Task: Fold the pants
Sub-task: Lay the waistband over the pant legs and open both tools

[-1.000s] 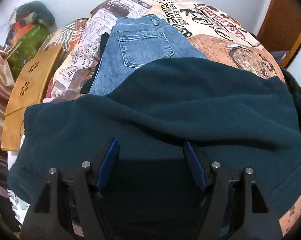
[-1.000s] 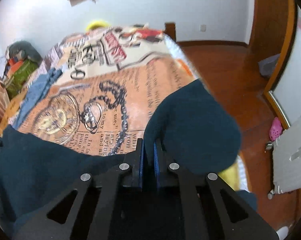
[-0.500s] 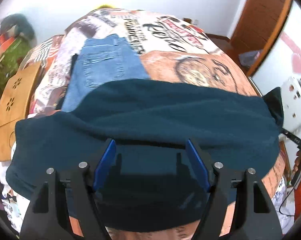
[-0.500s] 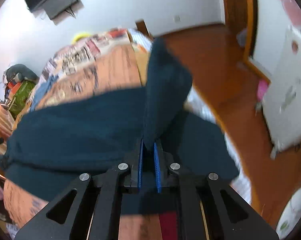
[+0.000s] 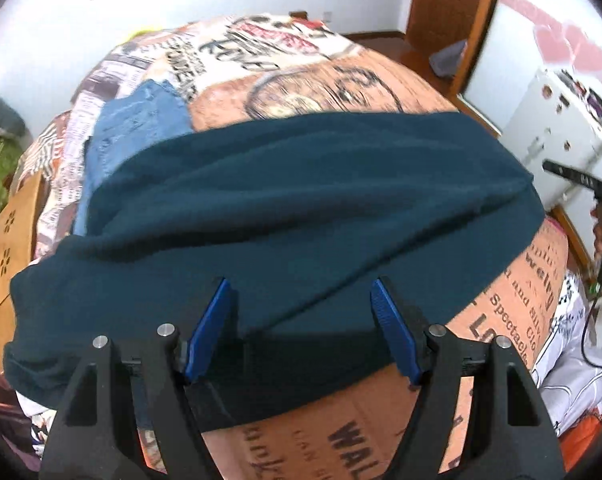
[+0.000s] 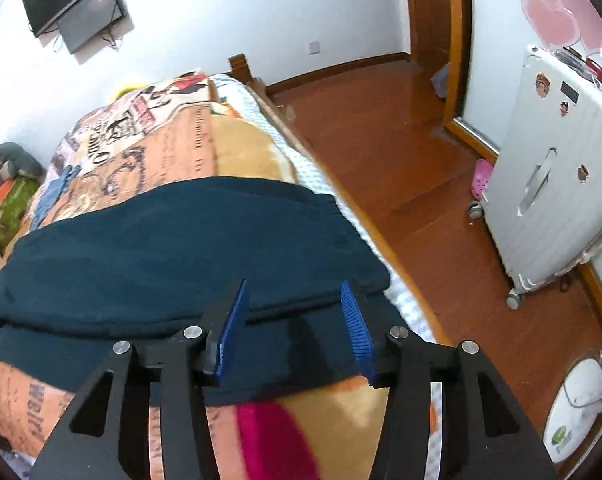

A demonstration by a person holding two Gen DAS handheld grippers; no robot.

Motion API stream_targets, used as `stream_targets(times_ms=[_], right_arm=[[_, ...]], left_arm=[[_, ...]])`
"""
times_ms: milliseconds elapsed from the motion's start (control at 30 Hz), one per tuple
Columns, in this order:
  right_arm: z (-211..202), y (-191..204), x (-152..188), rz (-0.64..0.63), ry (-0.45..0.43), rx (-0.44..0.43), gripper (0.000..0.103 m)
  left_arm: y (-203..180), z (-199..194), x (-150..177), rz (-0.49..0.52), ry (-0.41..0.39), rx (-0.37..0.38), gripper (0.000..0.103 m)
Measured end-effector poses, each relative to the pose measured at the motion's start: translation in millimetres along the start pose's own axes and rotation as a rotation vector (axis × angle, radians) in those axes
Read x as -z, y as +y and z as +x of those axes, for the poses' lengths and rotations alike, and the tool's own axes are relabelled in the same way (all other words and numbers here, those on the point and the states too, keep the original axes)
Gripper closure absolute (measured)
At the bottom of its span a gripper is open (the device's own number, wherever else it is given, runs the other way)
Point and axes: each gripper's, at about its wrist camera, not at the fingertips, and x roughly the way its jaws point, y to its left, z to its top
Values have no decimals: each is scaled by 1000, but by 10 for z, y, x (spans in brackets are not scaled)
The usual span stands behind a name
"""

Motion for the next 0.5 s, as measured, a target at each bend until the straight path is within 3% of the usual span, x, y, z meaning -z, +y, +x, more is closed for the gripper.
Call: stream_targets(times_ms=[233,333,500], right_arm=[[374,-167,143,108,98,-44,58],[448,-279,191,194,84,-87,50],[570,-395,125,289,64,-147,49]], left_arm=[[-42,184,-141,-25,-18,-12,31],[-12,250,-236,-46,-20,-5,40],[-29,285,-316,-47,-37,-17,55]])
